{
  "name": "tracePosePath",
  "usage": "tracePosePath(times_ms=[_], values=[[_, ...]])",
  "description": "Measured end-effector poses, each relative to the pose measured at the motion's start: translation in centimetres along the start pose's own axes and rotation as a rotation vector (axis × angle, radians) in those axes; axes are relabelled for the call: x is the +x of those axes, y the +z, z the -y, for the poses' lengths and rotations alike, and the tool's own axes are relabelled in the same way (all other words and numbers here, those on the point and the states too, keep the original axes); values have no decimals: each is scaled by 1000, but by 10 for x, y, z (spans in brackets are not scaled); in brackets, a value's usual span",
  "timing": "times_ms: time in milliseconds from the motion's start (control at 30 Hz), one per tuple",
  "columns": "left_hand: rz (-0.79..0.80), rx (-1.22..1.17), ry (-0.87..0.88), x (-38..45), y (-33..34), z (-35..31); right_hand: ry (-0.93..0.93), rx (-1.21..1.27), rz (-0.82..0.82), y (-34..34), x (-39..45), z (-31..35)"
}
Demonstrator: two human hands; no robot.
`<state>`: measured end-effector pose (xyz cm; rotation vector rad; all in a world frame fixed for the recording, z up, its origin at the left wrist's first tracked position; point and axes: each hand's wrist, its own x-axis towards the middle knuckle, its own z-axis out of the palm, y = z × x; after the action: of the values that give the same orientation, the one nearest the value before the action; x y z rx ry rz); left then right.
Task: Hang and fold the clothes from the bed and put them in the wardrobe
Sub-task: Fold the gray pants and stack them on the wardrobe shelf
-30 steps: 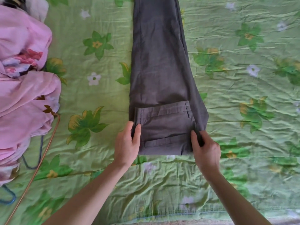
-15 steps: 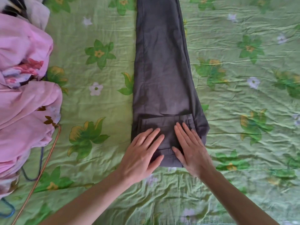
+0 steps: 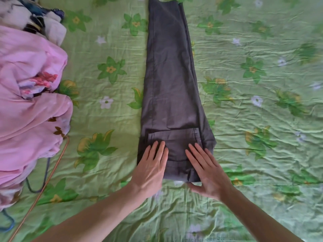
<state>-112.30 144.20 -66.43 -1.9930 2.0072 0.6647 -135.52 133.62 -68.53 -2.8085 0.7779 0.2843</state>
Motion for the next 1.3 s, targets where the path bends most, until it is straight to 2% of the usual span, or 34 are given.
tracePosePath(times_ms=[100,267,400,533,600,700,767,867,933,1033,1133,1233,1300], values=[[31,-60,-32,-7,-14,-4,27,-44,40,-3,-9,-1],[87,-130,5,-31,-16,-6,76,80,-25,0,-25,19],[180,-172,79,-66,-15,-9,-15,178,-18,-8,-59,35],[271,-343,110,-103,-24,-12,-132,225,25,-34,-96,45],[264,-455,122,-113,-32,-9,-60,356,23,-50,-107,51],[256,-694,73,-112,-50,10,176,667,-16,-70,-106,53],[195,-924,-18,-104,-58,28,318,809,-145,-77,-94,51],[-41,-1205,-238,-86,-59,49,551,1007,-354,-84,-62,46],[-195,-1365,-411,-71,-53,55,630,1116,-392,-79,-37,41],[-274,-1626,-585,-47,-38,57,639,1099,-388,-62,-2,33],[-323,-1678,-663,-27,-24,55,693,983,-421,-40,27,26],[-425,-1598,-600,-10,-16,53,727,877,-442,-23,46,17],[-438,-1537,-546,-1,-13,54,749,816,-445,-13,52,12]])
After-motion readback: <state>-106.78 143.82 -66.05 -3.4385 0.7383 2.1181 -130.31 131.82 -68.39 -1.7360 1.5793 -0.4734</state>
